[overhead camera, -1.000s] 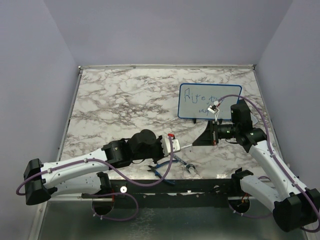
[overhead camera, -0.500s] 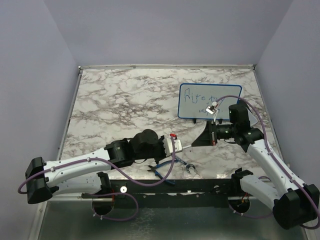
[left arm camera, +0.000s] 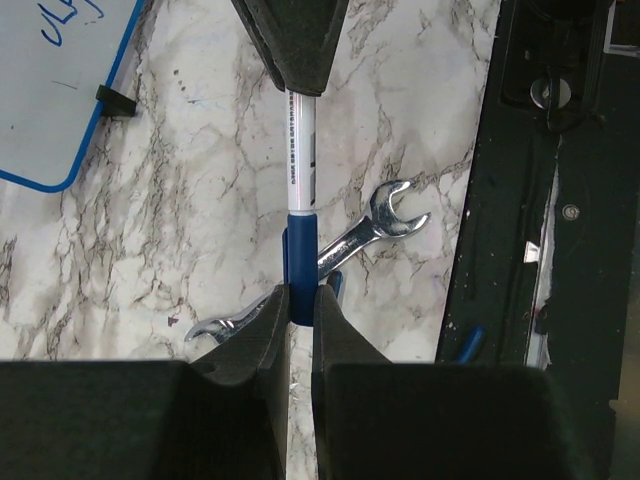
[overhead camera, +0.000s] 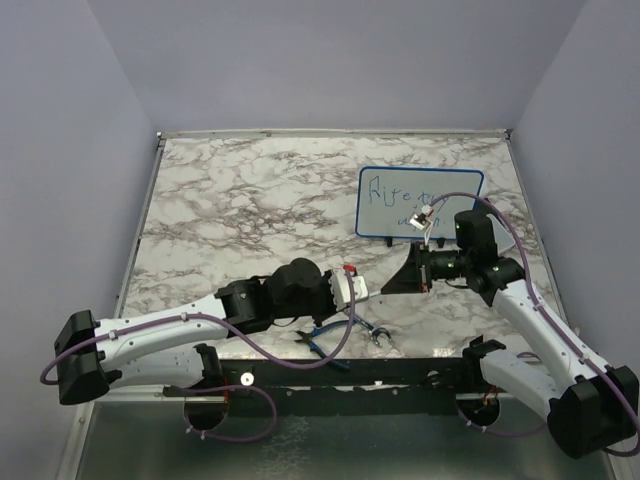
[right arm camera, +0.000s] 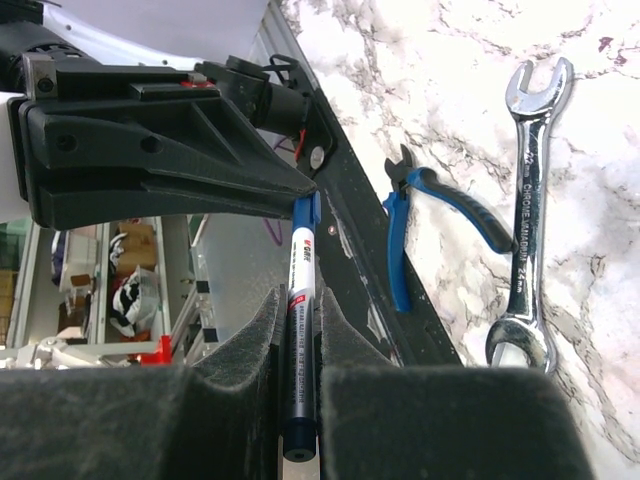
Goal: Write a sentence on the whiteboard
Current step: Close the whiteboard marker at the center of the board.
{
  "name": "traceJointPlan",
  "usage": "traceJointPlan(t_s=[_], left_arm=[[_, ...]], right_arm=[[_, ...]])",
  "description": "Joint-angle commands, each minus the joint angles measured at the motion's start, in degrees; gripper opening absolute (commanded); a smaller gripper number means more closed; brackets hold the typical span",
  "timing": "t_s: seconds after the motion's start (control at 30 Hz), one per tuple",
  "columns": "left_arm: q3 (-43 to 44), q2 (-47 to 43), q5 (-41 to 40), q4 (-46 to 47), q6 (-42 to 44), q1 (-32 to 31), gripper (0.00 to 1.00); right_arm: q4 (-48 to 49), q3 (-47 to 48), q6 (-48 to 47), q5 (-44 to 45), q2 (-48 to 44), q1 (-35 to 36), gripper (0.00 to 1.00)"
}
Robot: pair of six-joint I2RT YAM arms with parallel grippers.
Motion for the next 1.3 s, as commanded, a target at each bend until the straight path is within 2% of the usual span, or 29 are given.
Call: traceJointPlan(t_s=[0.0,0.33,0.53,0.8,1.27], left_arm=[[1.56,1.56,-0.20,12.36,-1.96,-0.48,0.00],[-2.56,7.48,-3.79,23.63,-5.96,-1.56,0.00],[-6.59,9.77,-6.33,31.28,-6.15,-2.82,0.00],[-11.40,13.72,-9.96,42.76,-5.33,-4.13,0.00],[-16.30,15.57,-11.96,52.31,-5.55,-4.58,0.00]], right_arm=[[-1.04,-0.77,0.06,1.51,-0.28,2.17,0.01],[-7.93,2.53,-4.82,8.35,1.61,4.04,0.01],[-11.70,3.52,-6.27,14.29,4.56,7.62,0.01],[-10.26,3.88,-3.67,20.40,8.05,12.87,0.01],[-6.24,4.06,1.45,25.43,15.65,22.03,0.01]])
